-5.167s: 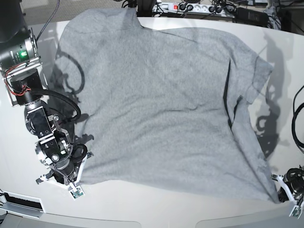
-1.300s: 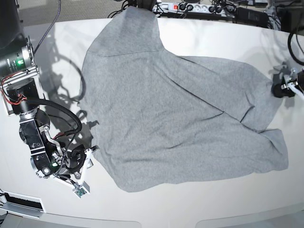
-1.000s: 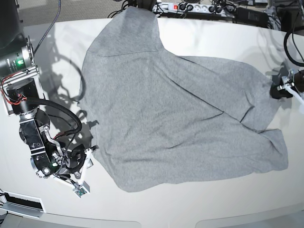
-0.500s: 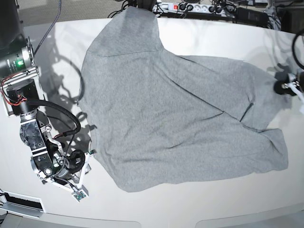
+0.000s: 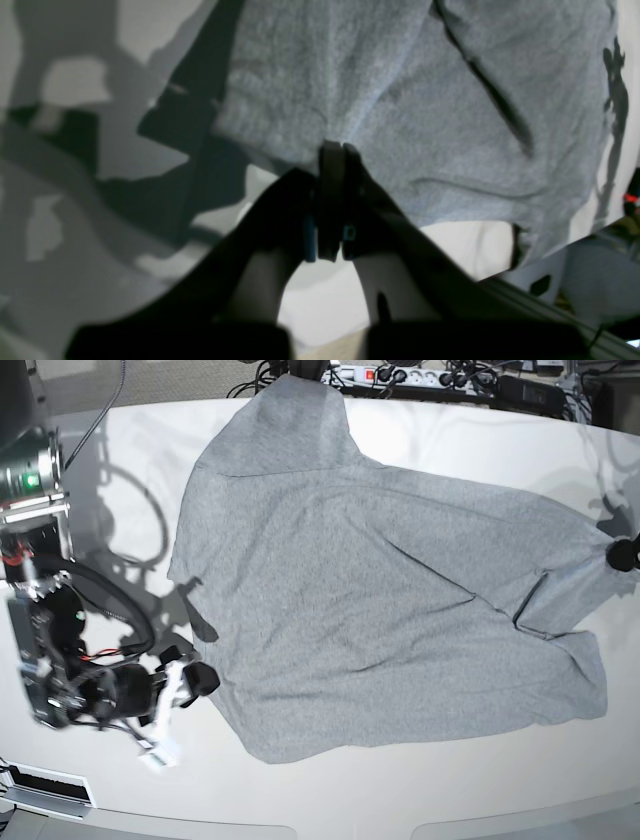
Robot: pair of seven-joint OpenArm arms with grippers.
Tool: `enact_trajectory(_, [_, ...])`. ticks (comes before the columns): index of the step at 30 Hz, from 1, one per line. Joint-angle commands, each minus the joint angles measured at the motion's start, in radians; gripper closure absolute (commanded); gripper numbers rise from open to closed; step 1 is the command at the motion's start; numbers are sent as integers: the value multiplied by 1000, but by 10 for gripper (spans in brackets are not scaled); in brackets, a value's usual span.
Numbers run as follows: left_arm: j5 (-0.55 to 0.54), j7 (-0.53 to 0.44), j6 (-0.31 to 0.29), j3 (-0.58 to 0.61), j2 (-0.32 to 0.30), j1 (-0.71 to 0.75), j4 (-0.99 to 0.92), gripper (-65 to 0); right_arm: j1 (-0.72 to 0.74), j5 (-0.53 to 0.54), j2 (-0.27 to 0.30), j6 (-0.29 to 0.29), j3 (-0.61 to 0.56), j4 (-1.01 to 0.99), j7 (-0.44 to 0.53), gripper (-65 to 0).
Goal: Layout the t-shirt on the table in an organized manner, then fold the t-shirt properly
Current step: 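Release the corner and move the left gripper onto the shirt sleeve, then move the right gripper to the shirt shoulder and grasp it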
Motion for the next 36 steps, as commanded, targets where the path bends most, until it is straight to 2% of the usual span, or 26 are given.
enact_trajectory(1, [-17, -2, -7, -8, -30, -12, 11, 0, -3, 52, 13, 22, 54, 49, -26, -272])
enact_trajectory(5, [-32, 5, -7, -8, -24, -12, 11, 0, -136, 225, 13, 42, 225, 173, -215, -272])
enact_trajectory(9, [-43, 5, -7, -8, -24, -12, 11, 0, -280, 389, 15, 42, 316, 222, -349, -272])
enact_trajectory(12, [-43, 5, -7, -8, -25, -12, 11, 0, -392, 472, 14, 42, 372, 222, -352, -272])
enact_trajectory(18, [-43, 5, -7, -8, -25, -12, 11, 0, -579, 536, 12, 42, 508, 222, -352, -272])
enact_trajectory(22, [-44, 5, -7, -8, -25, -12, 11, 0, -669, 509, 1, 42, 575, 222, -334, -272])
enact_trajectory(28, [-59, 5, -7, -8, -25, -12, 11, 0, -763, 290, -88, 42, 608, 222, -154, -274])
enact_trajectory(33, [-59, 5, -7, -8, -25, -12, 11, 0, -774, 94, -180, 42, 608, 216, -35, -275])
enact_trajectory(36, [-58, 6, -7, -8, -25, -12, 11, 0, -774, 60, -209, 40, 608, 200, -14, -275])
